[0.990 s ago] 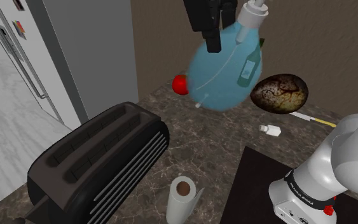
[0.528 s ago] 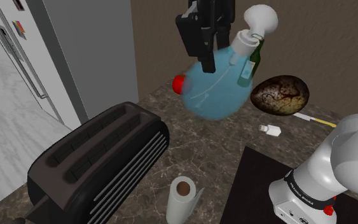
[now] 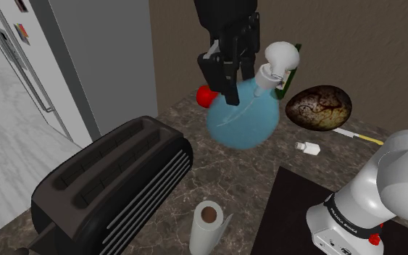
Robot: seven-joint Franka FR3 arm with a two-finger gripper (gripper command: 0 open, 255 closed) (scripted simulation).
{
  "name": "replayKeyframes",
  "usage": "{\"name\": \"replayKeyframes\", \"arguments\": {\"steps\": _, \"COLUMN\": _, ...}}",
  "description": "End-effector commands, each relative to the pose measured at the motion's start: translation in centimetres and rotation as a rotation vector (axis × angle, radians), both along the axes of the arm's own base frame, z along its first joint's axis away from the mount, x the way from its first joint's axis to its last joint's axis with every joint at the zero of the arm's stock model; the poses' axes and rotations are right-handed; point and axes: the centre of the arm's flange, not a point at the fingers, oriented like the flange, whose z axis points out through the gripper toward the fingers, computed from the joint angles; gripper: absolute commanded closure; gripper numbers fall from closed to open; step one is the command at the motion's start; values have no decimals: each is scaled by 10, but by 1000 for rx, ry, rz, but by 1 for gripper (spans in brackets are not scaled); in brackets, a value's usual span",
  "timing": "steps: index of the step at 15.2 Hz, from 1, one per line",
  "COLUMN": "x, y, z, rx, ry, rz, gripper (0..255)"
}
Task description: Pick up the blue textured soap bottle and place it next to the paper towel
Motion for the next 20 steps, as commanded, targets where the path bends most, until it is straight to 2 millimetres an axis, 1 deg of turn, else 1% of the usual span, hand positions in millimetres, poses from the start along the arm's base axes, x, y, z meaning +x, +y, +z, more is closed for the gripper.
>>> {"name": "replayKeyframes", "arguments": {"steps": 1, "x": 0, "y": 0, "z": -12, "rx": 0, "ry": -1, "rz": 0, "gripper": 255}}
{"name": "replayKeyframes", "arguments": {"steps": 20, "x": 0, "y": 0, "z": -112, "rx": 0, "ry": -1, "rz": 0, "gripper": 255}}
